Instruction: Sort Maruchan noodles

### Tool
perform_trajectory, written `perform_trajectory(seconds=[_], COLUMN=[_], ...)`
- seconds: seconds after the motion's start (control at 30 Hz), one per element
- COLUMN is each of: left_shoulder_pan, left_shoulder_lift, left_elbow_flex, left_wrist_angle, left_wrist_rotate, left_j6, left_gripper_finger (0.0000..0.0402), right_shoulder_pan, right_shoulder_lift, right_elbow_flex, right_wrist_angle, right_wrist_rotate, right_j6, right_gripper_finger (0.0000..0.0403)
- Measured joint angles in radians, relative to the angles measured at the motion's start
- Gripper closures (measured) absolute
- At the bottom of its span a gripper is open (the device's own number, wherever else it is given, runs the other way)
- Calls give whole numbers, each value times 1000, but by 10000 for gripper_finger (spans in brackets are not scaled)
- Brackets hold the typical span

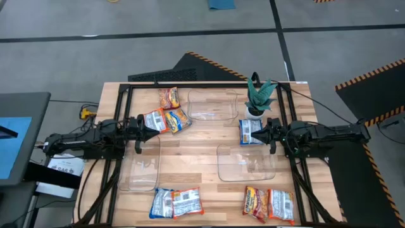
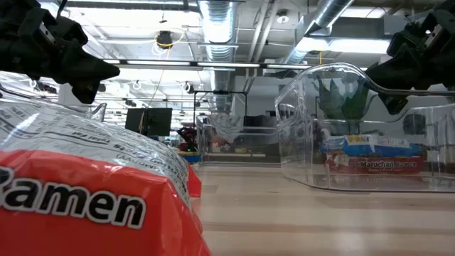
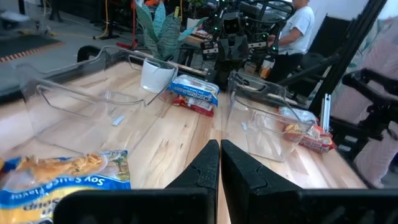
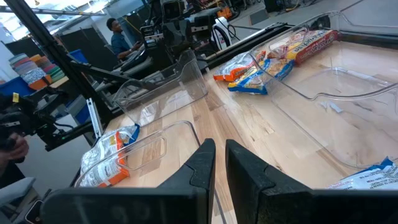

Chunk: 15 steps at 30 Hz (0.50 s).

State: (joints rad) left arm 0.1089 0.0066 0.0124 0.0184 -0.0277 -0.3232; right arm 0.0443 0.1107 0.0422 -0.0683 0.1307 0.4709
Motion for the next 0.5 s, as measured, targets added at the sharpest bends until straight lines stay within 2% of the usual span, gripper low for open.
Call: perform_trajectory(seconds=[0.1,0.23,0.3,0.4,0.5], left_shoulder_pan=[0,2,11,48,118], left_shoulder_lift=[-1,16,45,129,258], left_elbow_flex=[0,0,13,89,208], left_wrist_angle=[19,178,208,150,-18], left_wrist_rotate=[-57,-227,-240,-275,-316], left_j6=[-83,-47,23,40,51], left_gripper_finger=[401,401,401,388,357], right_shoulder_pan=[0,0,0,0,0], right_shoulder_lift=[0,0,0,0,0], right_elbow_flex=[0,0,0,0,0], right_wrist_angle=[0,0,0,0,0], right_wrist_rotate=[0,0,0,0,0], right_j6=[0,0,0,0,0], right_gripper_finger=[337,337,337,337,337])
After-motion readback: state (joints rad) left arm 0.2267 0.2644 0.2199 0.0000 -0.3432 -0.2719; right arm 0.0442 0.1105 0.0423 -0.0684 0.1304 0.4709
